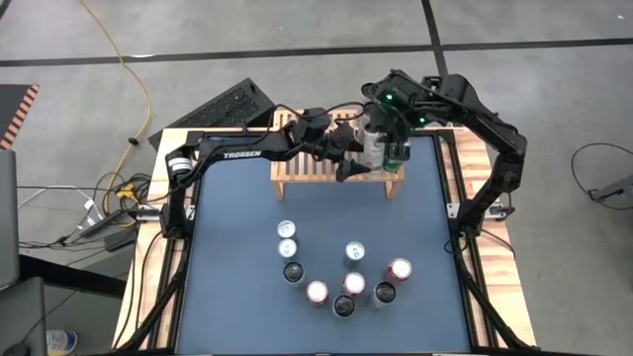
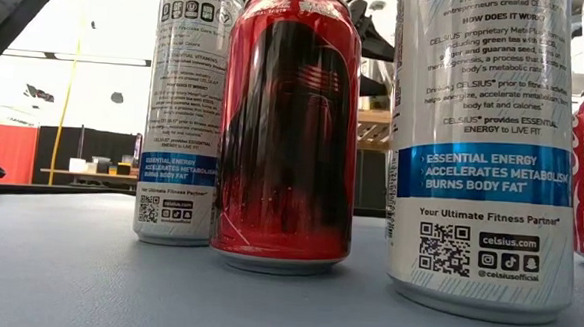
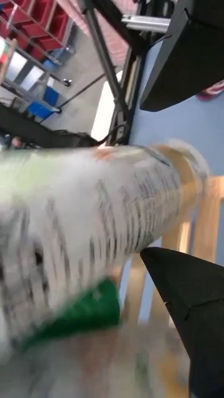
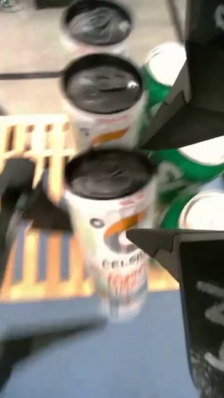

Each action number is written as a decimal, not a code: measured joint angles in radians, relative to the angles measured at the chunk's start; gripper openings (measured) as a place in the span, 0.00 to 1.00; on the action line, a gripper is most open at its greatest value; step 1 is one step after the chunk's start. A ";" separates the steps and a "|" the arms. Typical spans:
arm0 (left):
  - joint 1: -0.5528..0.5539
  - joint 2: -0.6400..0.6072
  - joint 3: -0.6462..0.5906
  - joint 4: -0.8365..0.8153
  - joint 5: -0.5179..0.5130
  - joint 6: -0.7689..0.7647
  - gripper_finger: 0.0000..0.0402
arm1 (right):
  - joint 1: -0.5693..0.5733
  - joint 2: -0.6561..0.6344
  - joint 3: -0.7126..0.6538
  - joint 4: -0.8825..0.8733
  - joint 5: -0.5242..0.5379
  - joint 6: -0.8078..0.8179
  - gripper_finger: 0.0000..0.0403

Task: Place canned beverage on shelf
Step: Put the white-yellow soda can on the shelf aligned with the other white-yellow soda can

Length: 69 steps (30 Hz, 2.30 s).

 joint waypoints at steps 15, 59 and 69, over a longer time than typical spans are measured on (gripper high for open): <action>0.001 -0.001 0.000 -0.041 -0.010 0.004 0.90 | 0.006 -0.010 -0.001 -0.002 -0.045 0.036 0.28; -0.172 -0.331 0.001 -0.782 -0.172 0.232 0.90 | 0.464 -0.415 -0.940 0.078 -0.100 0.691 0.71; -0.183 -0.318 0.000 -0.751 -0.232 0.171 0.90 | 0.341 -0.767 -1.350 0.353 -0.086 0.400 0.71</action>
